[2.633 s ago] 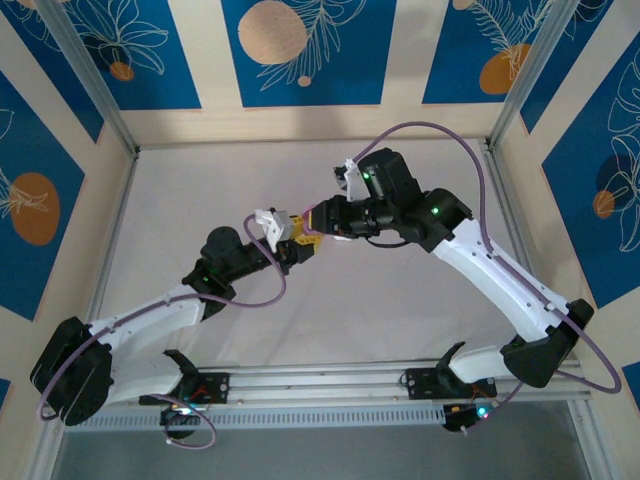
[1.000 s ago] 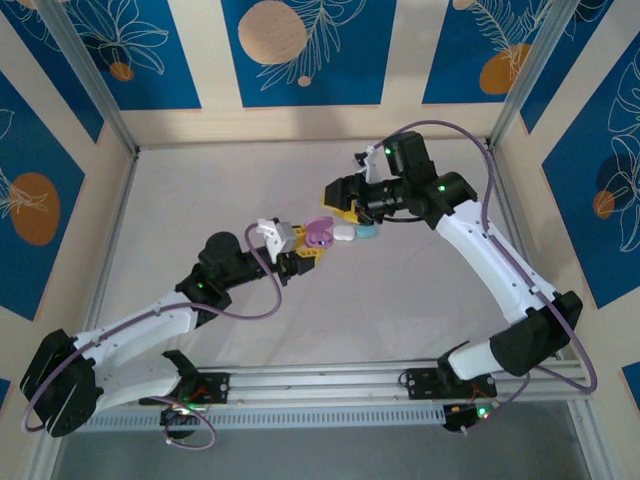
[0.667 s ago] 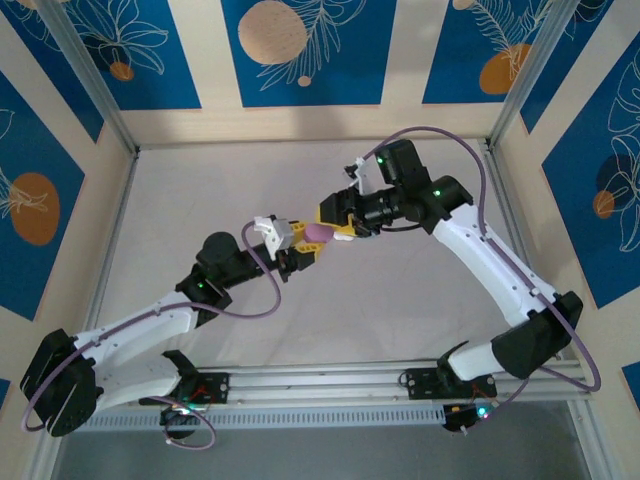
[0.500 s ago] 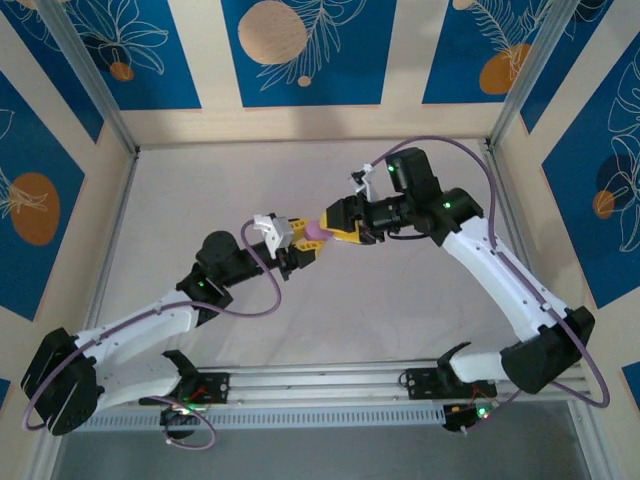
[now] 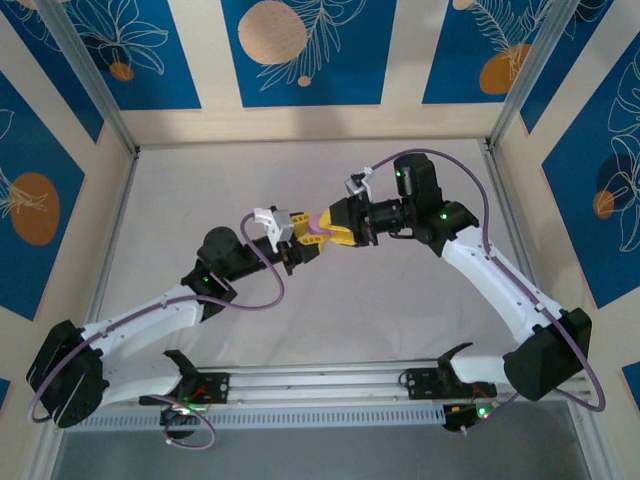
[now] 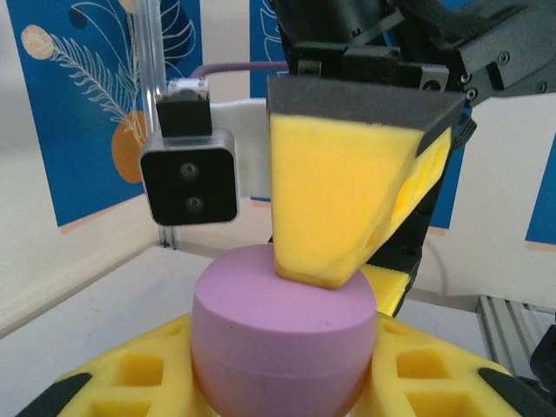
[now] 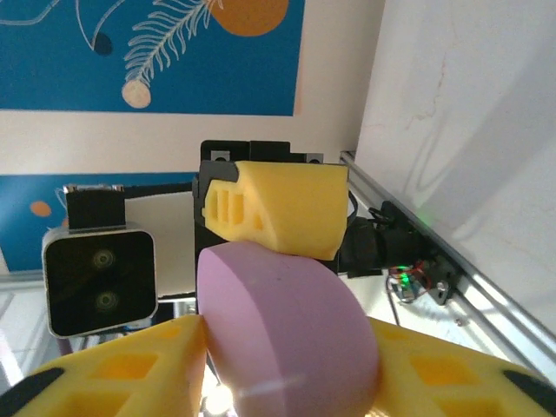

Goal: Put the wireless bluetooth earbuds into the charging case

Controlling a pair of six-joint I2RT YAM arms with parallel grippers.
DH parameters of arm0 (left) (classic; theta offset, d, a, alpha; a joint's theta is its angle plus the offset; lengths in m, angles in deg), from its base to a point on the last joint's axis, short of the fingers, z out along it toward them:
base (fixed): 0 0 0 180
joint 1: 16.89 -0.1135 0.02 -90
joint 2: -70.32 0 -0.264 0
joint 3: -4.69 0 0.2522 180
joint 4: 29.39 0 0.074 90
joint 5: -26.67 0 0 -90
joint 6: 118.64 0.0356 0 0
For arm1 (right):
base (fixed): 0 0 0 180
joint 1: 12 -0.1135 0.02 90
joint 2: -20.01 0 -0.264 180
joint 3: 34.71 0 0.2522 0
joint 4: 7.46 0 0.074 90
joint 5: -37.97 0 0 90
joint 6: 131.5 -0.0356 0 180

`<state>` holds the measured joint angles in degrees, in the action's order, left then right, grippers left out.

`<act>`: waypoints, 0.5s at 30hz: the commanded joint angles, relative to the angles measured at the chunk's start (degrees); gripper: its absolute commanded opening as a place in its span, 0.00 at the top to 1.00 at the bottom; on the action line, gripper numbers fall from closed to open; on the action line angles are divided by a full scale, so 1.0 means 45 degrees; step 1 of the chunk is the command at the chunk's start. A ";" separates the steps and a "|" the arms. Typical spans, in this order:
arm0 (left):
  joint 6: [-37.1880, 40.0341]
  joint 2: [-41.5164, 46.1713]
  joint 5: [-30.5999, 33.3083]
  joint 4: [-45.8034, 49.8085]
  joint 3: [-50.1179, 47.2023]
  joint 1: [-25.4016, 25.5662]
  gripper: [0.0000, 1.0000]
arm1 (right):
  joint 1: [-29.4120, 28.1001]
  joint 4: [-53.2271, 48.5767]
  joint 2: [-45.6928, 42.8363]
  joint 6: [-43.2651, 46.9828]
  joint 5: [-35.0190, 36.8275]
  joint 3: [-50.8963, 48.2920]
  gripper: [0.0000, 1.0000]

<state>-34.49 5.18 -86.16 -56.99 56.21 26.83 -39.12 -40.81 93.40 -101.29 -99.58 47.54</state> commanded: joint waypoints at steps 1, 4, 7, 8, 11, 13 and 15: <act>-0.0212 0.0024 -0.0602 -0.0732 0.0508 0.0108 0.71 | 0.0194 0.0702 -0.0125 -0.0504 -0.0493 -0.0350 0.61; -0.0212 0.0049 -0.0822 -0.0579 0.0589 0.0108 0.71 | 0.0302 0.0954 -0.0211 -0.0636 -0.0496 -0.0563 0.65; -0.0275 -0.0010 -0.0965 -0.0508 0.0633 0.0108 0.68 | 0.0333 0.1324 -0.0310 -0.0757 -0.0493 -0.0760 0.72; -0.0280 -0.0016 -0.0962 -0.0505 0.0615 0.0112 0.67 | 0.0359 0.1434 -0.0357 -0.0777 -0.0488 -0.0812 0.74; -0.0173 0.0023 -0.0851 -0.0336 0.0575 0.0108 0.62 | 0.0461 0.1531 -0.0535 -0.0775 -0.0203 -0.0956 0.78; -0.0032 0.0091 -0.0721 -0.0087 0.0555 0.0108 0.51 | 0.0555 0.1825 -0.0815 -0.0859 0.0162 -0.1191 0.79; 0.0304 0.0194 -0.0585 0.0459 0.0546 0.0119 0.40 | 0.0655 0.2384 -0.1129 -0.1089 0.0567 -0.1614 0.79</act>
<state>-34.53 5.01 -87.27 -56.18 56.67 26.90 -37.08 -33.10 90.40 -105.00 -100.15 42.41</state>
